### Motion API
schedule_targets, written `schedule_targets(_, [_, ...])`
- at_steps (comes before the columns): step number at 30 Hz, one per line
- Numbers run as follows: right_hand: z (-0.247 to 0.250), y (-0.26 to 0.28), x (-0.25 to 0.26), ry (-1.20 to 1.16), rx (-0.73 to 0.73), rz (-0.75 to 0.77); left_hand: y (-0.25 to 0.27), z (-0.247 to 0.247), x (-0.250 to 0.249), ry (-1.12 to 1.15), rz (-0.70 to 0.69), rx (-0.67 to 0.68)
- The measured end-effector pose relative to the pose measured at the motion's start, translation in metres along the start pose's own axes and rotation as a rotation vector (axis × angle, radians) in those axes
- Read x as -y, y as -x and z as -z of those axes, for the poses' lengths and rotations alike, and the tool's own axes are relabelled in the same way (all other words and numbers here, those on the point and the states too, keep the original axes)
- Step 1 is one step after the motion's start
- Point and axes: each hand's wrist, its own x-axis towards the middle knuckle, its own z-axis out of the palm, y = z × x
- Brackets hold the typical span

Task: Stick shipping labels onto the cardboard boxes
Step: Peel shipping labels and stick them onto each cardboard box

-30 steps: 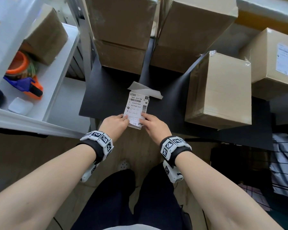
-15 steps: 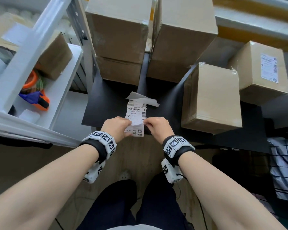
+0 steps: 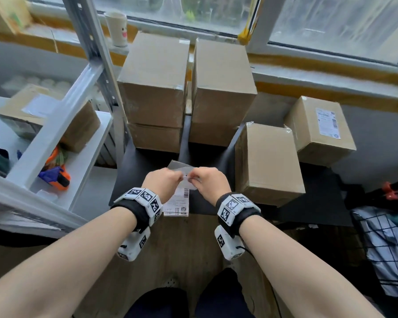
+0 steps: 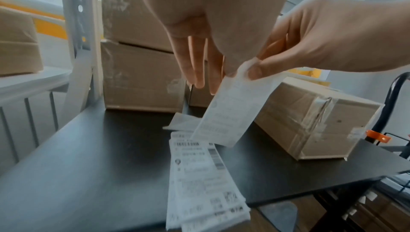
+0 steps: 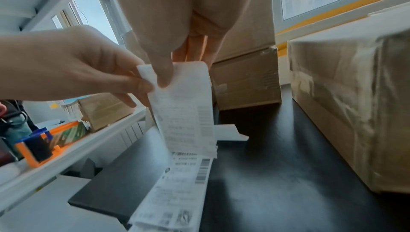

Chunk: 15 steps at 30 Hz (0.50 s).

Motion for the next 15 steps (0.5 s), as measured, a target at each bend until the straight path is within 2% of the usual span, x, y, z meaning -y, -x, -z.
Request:
schedule_targets(4, [0.016, -0.004, 0.006, -0.013, -0.093, 0.051, -0.009, 0.025, -0.004, -0.014, 0.003, -0.017])
schedule_targets(9, [0.032, -0.011, 0.003, -0.139, -0.16, -0.055, -0.015, 0.045, -0.001, 0.198, 0.081, -0.037])
schedule_targets(13, [0.04, -0.017, -0.001, -0.299, -0.266, -0.14, -0.017, 0.054, -0.003, 0.321, 0.14, -0.171])
schedule_targets(15, [0.041, -0.019, -0.003, -0.343, -0.294, -0.176, -0.022, 0.055, -0.007, 0.394, 0.163, -0.139])
